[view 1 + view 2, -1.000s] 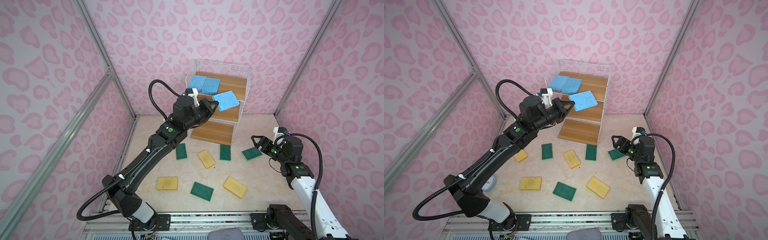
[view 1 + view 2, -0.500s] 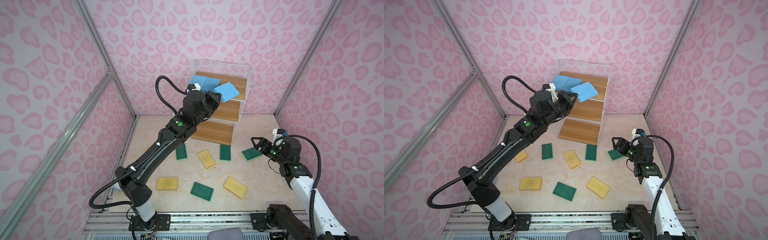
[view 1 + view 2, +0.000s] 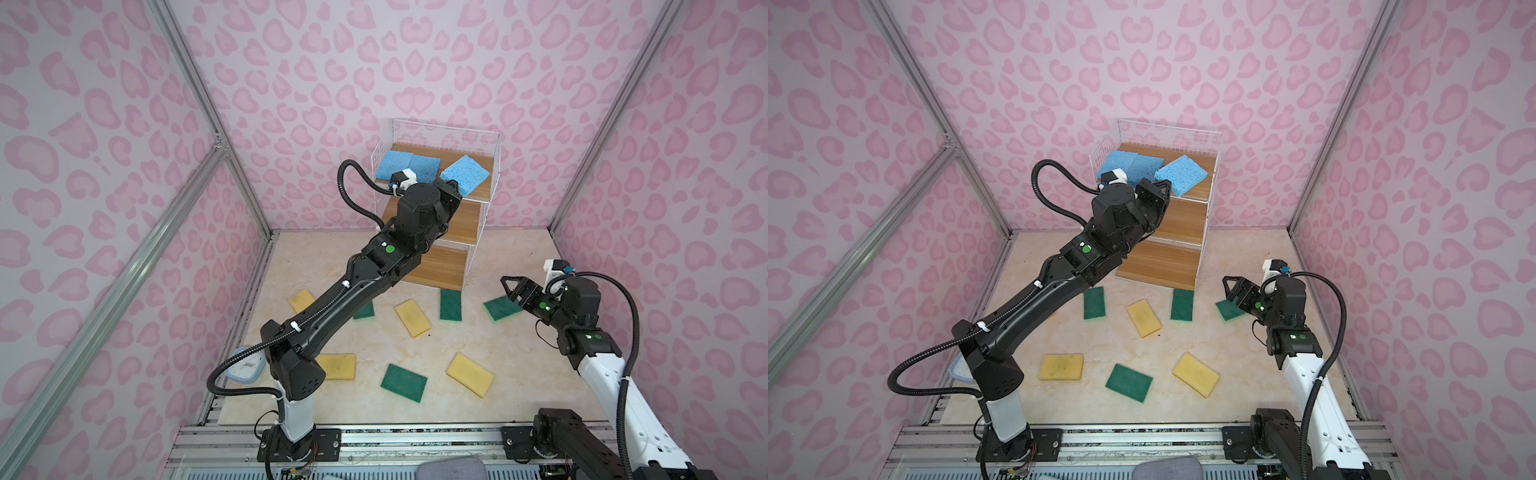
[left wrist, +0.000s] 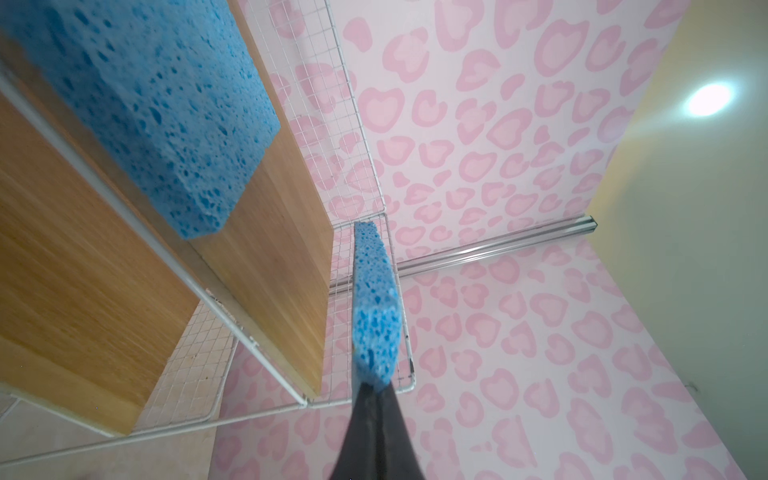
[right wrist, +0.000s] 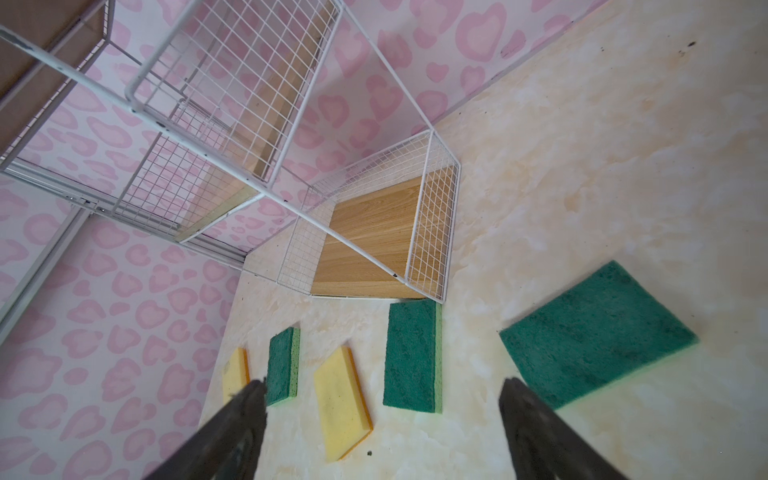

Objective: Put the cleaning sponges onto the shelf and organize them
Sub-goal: 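Raise the blue sponge with the left gripper toward the top shelf, then lower the blue sponge onto the top shelf beside the other two sponges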

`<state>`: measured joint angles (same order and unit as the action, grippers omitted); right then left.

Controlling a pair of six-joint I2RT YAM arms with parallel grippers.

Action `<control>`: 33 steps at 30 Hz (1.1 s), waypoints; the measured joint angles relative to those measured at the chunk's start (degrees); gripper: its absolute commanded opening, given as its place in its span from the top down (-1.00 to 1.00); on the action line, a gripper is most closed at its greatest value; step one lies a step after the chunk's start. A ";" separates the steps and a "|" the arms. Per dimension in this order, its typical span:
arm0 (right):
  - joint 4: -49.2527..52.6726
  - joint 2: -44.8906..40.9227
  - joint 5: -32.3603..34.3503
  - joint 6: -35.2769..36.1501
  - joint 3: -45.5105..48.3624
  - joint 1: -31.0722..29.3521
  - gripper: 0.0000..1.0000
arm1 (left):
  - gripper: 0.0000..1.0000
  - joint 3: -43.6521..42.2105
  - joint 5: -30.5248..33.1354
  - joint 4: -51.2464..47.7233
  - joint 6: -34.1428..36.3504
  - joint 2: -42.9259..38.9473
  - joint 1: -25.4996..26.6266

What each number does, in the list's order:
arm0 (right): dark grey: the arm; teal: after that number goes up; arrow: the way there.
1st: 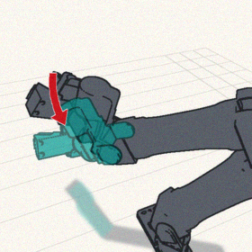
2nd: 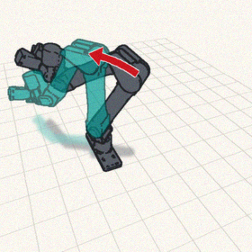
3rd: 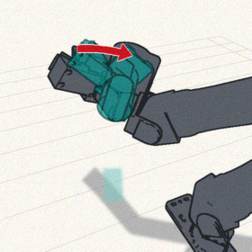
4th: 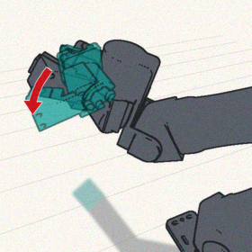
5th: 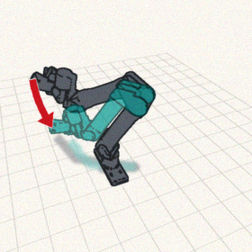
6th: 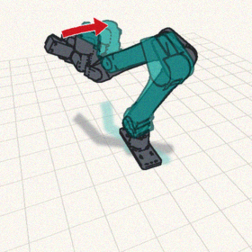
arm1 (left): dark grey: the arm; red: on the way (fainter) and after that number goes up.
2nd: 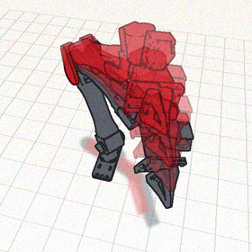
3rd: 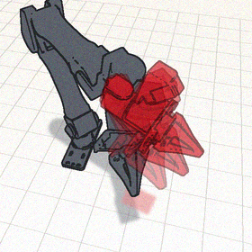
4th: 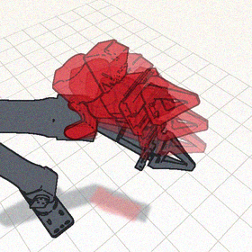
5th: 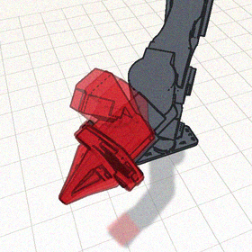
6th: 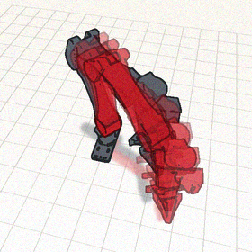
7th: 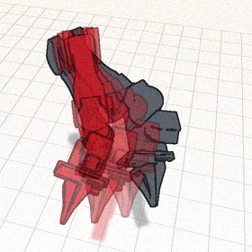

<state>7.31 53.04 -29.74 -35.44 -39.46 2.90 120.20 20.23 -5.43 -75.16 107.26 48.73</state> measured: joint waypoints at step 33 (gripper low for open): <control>-4.87 -1.11 -4.79 -4.00 3.72 -1.05 -0.74 | 0.94 10.80 18.69 2.14 -7.13 12.24 3.89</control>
<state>2.44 51.92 -34.52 -39.44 -35.75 1.85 131.00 38.92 -3.29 -82.28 119.50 52.62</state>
